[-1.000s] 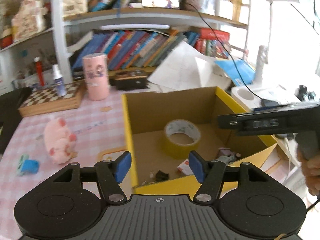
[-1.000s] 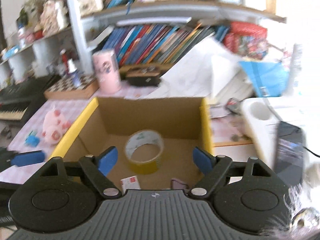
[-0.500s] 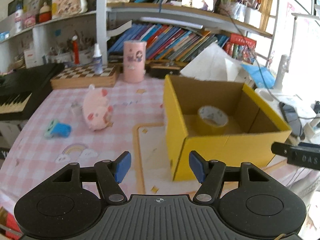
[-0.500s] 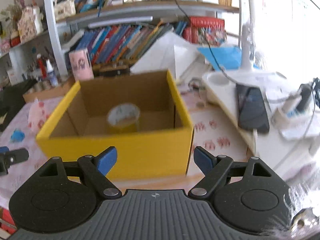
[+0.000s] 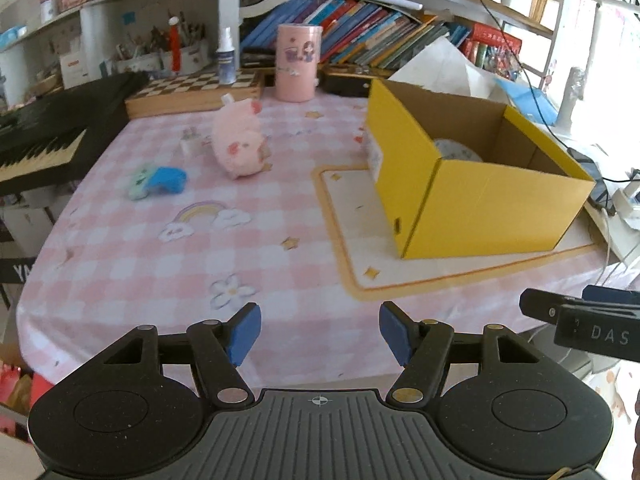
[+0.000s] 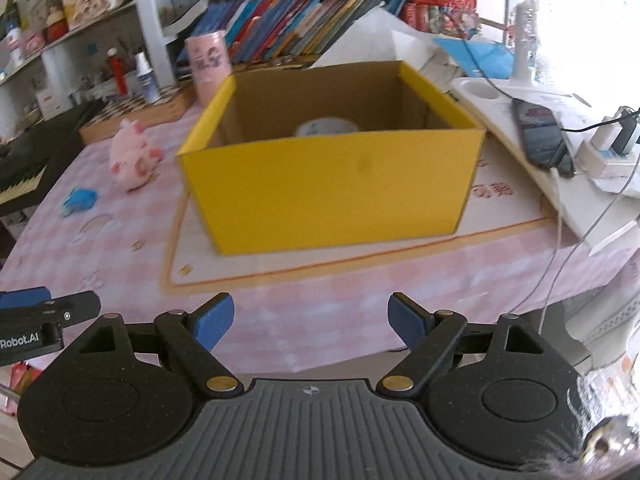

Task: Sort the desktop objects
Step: 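Withdraw both open tools from the yellow box back toward the desk items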

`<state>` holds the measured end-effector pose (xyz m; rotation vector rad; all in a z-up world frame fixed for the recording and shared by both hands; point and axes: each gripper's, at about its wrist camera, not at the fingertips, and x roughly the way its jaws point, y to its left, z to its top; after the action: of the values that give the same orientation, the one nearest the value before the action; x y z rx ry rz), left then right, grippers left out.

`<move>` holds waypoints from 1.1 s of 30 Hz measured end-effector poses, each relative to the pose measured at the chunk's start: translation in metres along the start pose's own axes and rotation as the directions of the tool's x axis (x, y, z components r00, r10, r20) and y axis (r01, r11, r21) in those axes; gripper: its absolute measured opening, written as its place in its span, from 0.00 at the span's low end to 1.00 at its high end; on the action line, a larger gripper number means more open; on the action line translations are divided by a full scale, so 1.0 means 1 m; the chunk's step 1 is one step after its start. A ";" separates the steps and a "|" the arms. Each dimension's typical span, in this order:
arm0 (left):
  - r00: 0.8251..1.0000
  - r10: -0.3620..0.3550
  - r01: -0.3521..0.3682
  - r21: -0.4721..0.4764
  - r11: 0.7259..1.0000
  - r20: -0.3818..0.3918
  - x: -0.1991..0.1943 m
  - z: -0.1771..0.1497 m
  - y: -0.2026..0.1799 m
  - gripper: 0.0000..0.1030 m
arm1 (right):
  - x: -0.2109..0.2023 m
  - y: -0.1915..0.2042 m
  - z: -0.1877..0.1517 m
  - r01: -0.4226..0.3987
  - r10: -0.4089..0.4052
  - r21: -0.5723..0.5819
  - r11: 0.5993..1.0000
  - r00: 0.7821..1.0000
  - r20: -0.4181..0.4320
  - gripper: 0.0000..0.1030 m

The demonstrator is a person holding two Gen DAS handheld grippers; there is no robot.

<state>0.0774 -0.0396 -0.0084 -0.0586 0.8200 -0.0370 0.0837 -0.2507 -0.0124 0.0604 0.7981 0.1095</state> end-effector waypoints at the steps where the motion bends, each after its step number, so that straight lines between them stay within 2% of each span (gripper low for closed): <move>1: 1.000 0.002 -0.002 -0.002 1.000 -0.005 -0.002 -0.002 0.006 0.67 | -0.001 0.006 -0.003 -0.003 0.003 -0.001 1.000 1.000 -0.004 0.81; 9: 1.000 0.013 -0.013 -0.003 1.000 -0.024 -0.018 -0.017 0.046 0.68 | -0.012 0.052 -0.018 -0.028 0.028 -0.021 0.999 1.000 -0.006 0.82; 20: 0.999 0.038 -0.038 -0.052 0.998 0.003 -0.039 -0.030 0.099 0.68 | -0.020 0.112 -0.028 -0.074 0.075 -0.092 0.993 0.997 0.006 0.82; 33: 0.998 0.066 -0.065 -0.076 0.995 0.005 -0.052 -0.042 0.142 0.68 | -0.020 0.162 -0.035 -0.111 0.114 -0.141 0.984 0.993 0.011 0.82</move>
<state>0.0130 0.1035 -0.0084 -0.1034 0.8149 0.0562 0.0328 -0.0915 -0.0068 -0.0267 0.7660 0.2712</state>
